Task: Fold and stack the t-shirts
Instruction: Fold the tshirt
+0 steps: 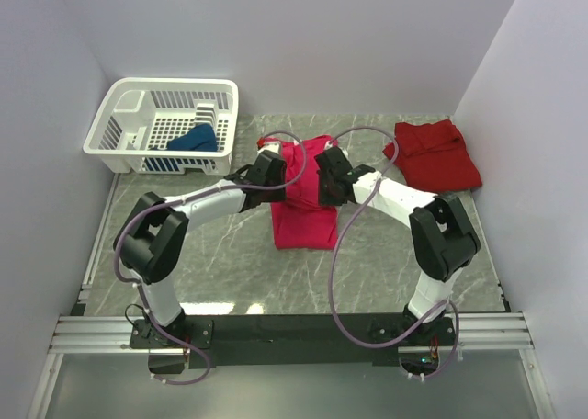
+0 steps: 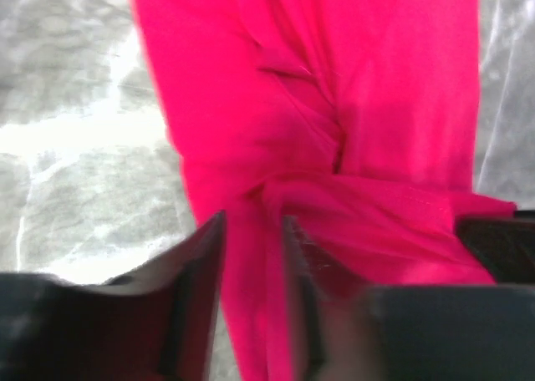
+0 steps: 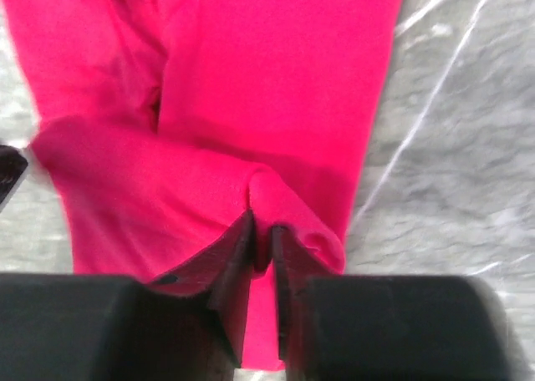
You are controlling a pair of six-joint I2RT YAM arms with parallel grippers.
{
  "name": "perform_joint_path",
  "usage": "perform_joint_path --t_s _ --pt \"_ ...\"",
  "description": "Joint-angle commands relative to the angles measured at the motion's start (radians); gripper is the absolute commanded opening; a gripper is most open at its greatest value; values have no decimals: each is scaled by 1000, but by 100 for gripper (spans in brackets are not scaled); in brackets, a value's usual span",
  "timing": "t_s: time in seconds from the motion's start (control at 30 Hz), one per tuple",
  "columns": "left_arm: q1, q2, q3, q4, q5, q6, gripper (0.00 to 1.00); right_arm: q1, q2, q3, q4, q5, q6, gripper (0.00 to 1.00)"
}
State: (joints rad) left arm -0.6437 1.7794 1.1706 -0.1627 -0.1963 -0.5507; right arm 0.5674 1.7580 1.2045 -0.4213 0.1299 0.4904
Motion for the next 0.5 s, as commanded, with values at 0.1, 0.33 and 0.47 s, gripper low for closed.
perform_joint_path --t_s 0.1,0.33,0.47 --pt "16 -72 73 -57 -153 -6 62 -55 -54 70 -59 25 -39 44" --pt "13 -221 -49 -28 -114 -29 72 -89 -224 -26 -54 36 -36 57" --pt "7 -297 -234 40 7 -87 70 -89 -316 -156 21 -53 -26 59"
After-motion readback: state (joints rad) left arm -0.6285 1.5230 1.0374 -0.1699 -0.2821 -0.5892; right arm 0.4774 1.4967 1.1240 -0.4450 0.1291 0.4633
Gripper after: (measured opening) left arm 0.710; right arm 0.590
